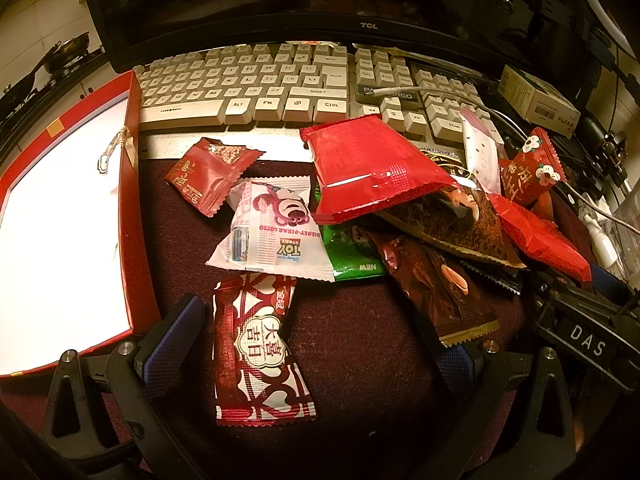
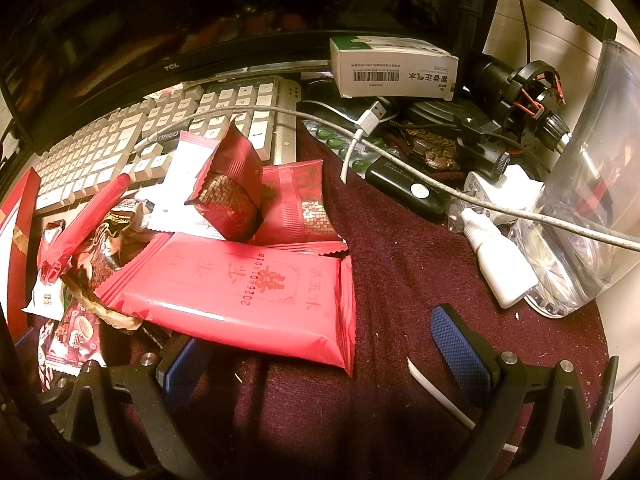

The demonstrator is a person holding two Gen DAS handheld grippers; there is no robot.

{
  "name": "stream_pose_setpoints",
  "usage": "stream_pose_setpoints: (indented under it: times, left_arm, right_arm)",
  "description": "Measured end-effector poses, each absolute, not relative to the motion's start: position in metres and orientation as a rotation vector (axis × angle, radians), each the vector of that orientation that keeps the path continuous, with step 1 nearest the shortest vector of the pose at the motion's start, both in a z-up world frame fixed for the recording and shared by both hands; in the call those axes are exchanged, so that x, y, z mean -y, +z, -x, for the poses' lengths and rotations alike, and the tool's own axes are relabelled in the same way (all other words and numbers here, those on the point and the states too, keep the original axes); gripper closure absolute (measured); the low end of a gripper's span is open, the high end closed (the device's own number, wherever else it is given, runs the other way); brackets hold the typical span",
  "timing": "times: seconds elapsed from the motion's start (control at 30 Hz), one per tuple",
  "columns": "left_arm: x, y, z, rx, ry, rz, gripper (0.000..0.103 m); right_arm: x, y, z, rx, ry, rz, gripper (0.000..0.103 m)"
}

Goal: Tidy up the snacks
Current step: 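Grasp the red-white wrapped snack with left while right grasps a red packet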

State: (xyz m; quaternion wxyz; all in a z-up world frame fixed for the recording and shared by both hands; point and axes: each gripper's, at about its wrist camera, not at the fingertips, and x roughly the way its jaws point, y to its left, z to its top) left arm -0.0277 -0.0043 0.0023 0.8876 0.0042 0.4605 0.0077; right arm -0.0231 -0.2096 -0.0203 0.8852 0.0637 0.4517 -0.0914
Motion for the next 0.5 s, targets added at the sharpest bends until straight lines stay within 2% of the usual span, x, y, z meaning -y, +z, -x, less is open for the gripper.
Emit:
stream_pose_setpoints:
  times: [0.17,0.5]
  left_arm:
    - [0.008,0.005,0.036,-0.970,0.025,-0.028,0.000]
    - [0.023,0.042,0.098,-0.778,0.042,-0.183,0.000]
  right_arm:
    - [0.210,-0.020,0.028,-0.963,-0.133,-0.104,0.000]
    - [0.223,-0.021,0.082,-0.996,-0.056,-0.073,0.000]
